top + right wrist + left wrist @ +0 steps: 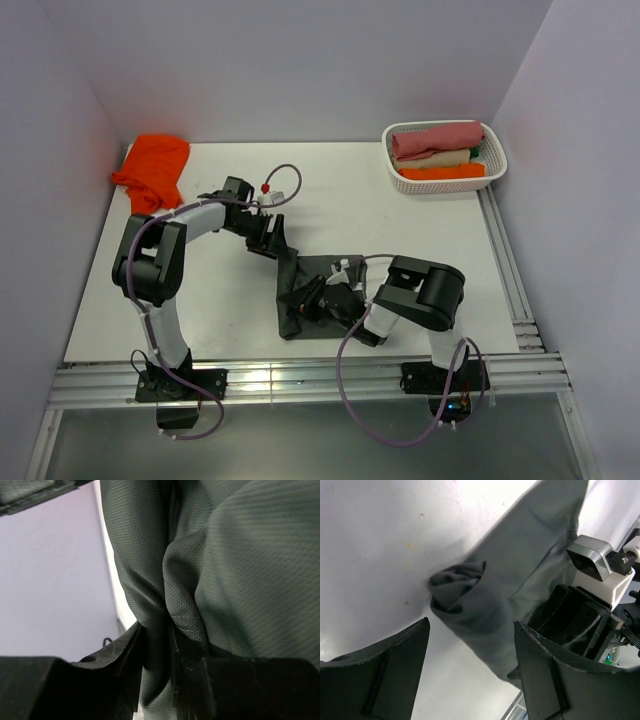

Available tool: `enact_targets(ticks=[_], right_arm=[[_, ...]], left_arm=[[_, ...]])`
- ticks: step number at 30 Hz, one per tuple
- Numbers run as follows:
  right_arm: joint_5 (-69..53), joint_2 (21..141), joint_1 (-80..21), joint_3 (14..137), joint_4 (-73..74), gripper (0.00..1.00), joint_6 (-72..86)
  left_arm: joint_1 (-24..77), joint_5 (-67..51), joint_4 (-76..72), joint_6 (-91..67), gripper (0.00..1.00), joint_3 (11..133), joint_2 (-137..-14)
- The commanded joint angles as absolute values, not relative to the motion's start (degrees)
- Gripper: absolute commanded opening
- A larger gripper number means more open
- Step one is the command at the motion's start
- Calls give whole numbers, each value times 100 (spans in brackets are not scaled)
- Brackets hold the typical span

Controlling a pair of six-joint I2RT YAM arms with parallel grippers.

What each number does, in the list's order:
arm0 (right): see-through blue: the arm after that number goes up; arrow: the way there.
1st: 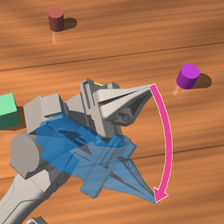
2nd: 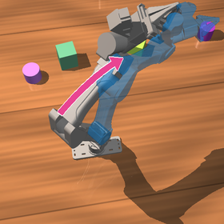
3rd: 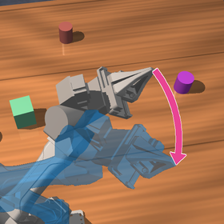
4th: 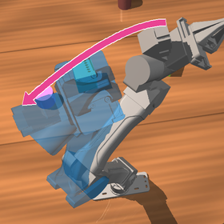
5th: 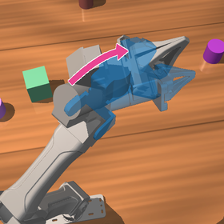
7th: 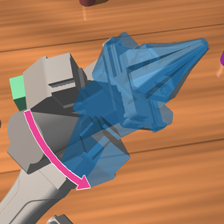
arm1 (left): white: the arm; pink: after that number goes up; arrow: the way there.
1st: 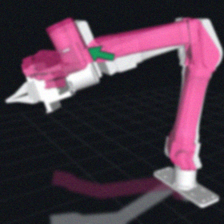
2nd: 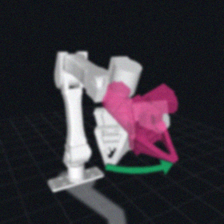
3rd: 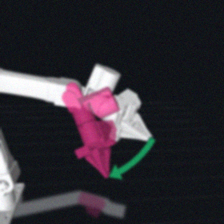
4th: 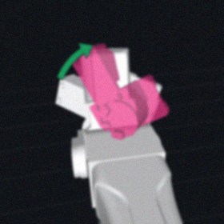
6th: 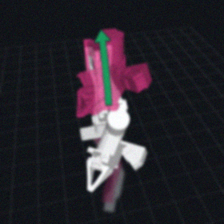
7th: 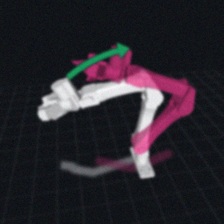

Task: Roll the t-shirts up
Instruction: Roll the tshirt

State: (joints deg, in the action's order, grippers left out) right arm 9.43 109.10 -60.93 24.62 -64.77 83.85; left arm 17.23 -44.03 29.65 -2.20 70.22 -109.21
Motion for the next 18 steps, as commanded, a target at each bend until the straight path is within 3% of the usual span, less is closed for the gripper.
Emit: enact_targets(ticks=[1,6,7,10,13,18], right_arm=[[484,11249,-5916,2487,-7487,29,8534],[246,11286,-5757,2680,-7120,31,8403],[237,11224,-5739,2742,-6971,32,8315],[307,10882,-5739,2908,-6111,44,8113],[483,10469,-5800,3206,-4943,53,7841],[1054,9889,-6204,3691,-2955,60,7620]], left_arm=[[1837,-4168,2593,-228,71,7022,-11065],[1881,-3534,2628,-422,50,7119,-11118],[1881,-3411,2645,-439,38,7137,-11101],[1925,-3051,2777,-457,19,7242,-11092],[2012,-2699,2883,-440,11,7295,-11083],[2162,-2479,2944,-439,10,7321,-11039]])
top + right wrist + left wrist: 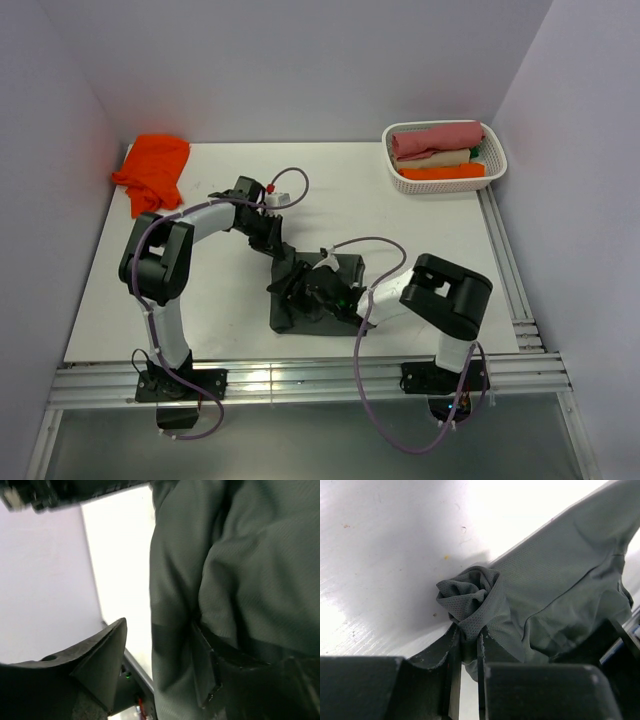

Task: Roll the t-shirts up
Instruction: Roll the tshirt

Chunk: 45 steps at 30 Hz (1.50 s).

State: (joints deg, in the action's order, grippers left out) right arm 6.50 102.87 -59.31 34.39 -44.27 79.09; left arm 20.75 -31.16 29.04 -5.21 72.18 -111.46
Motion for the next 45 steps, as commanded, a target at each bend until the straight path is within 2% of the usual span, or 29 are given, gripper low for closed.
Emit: enact_targets(ticks=[1,5,18,21,22,23,24,28,31,37,45], right_arm=[[1107,9844,-6266,3813,-2736,60,7638],[1274,9782,-6574,4043,-1804,60,7734],[1512,9774,-7453,4166,-1424,57,8156],[1643,9651,-7532,4253,-1091,54,8191],[1678,9607,-7541,4280,-994,47,8165],[1722,9502,-7550,4324,-723,46,8148],[1784,9457,-7585,4498,-538,46,8078],[1985,9343,-7707,5438,682,58,7586],[2406,9378,-7848,6422,1843,61,7225],[3286,9904,-7753,8084,3838,60,6847],[3717,11363,-7033,9412,4175,54,6109]], left_arm=[[2180,-2435,2953,-431,9,7330,-11030],[2215,-2391,2979,-431,9,7374,-11039],[2285,-2311,2997,-439,9,7356,-11022],[2294,-2303,2997,-422,9,7330,-11013],[2294,-2294,3006,-404,9,7330,-11013],[2294,-2303,3006,-404,9,7330,-11013],[2294,-2303,3015,-404,9,7330,-11013],[2294,-2303,3023,-369,10,7321,-11013],[2303,-2312,3050,-361,10,7330,-11004],[2320,-2312,3032,-360,11,7313,-10969],[2364,-2268,3050,-369,11,7339,-11004]])
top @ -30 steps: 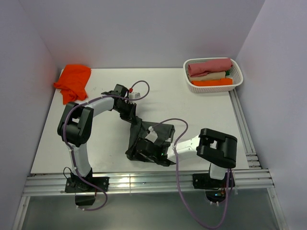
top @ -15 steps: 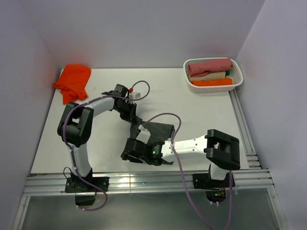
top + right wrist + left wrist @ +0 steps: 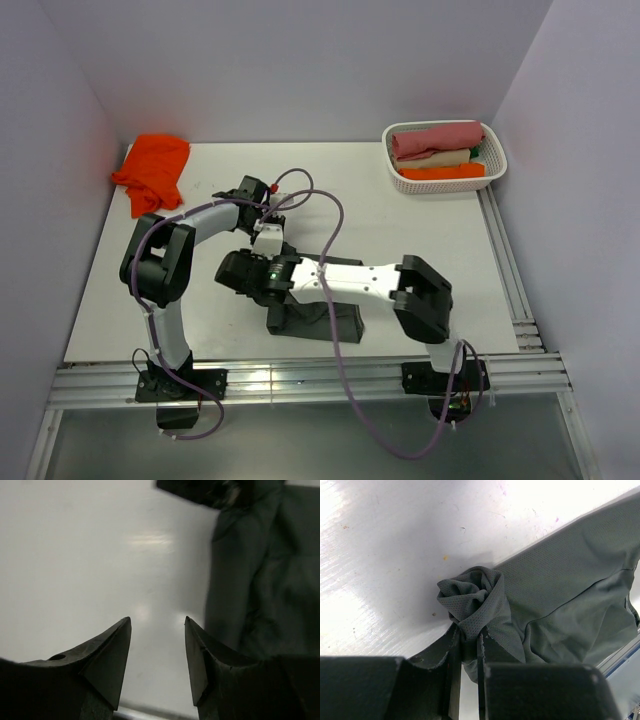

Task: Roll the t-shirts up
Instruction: Roll the tshirt

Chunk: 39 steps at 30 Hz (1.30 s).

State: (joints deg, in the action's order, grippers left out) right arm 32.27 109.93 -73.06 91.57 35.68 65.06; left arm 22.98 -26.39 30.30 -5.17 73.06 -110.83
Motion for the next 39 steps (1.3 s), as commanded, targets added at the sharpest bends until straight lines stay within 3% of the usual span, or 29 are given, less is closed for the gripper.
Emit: enact_targets(ticks=[1,8,14,17,24,30,35,39], right_arm=[[3718,11469,-6970,9483,4201,54,6082],[3911,12260,-6785,10019,4763,54,6178],[3727,12270,-6803,9677,4658,54,6336],[3639,12252,-6803,9467,4667,54,6416],[3428,12366,-6882,9387,4729,54,6504],[3235,12454,-6882,9212,4536,53,6530],[2937,12200,-6821,8703,3704,40,6434],[2515,11550,-6671,7429,2105,18,6223]], left_arm=[[2373,-2250,3059,-369,11,7348,-11004],[2417,-2241,3076,-378,11,7383,-11030],[2435,-2215,3076,-378,15,7383,-11048],[2435,-2224,3085,-369,21,7392,-11039],[2435,-2285,3094,-299,50,7461,-10969],[2356,-2522,3348,-246,64,7891,-10951],[2005,-3171,3787,-202,68,8428,-11004],[1767,-3576,3990,-132,69,8587,-10943]])
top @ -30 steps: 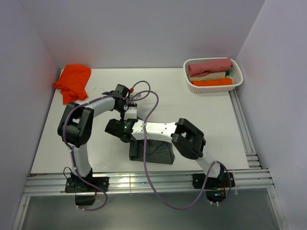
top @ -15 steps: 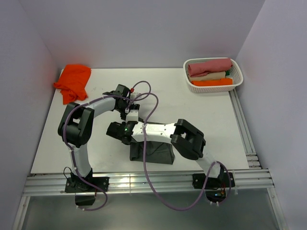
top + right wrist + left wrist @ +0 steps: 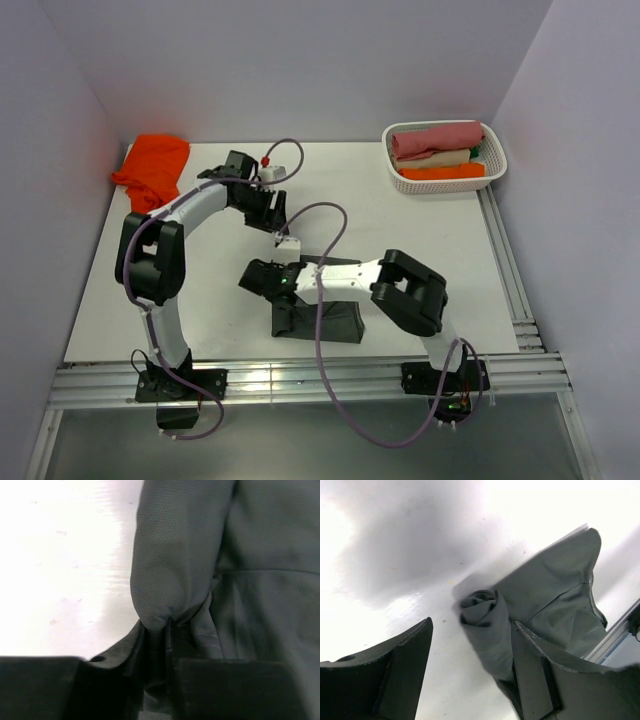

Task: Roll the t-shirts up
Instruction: Roll the tshirt

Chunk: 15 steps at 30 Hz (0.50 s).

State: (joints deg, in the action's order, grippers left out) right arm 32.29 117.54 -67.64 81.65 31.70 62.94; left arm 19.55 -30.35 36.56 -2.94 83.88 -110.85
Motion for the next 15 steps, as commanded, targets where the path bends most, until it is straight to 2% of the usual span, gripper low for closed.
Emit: enact_targets(ticks=[1,4,6,8,15], right_arm=[[2383,11244,-6619,7148,1248,12,6188],[1794,10742,-6382,6058,21,12,6144],[1365,10548,-6198,5364,-1662,12,6214],[1082,10512,-6048,4820,-2369,12,6371],[273,10933,-5652,3877,-4929,12,6987]], left_arm=[[1680,-3647,4016,-97,69,8578,-10908],[1504,-4042,4122,-62,69,8552,-10793],[1363,-4252,4209,165,70,8534,-10723],[1301,-4376,4262,246,70,8491,-10653],[1283,-4386,4052,325,72,7982,-10564]])
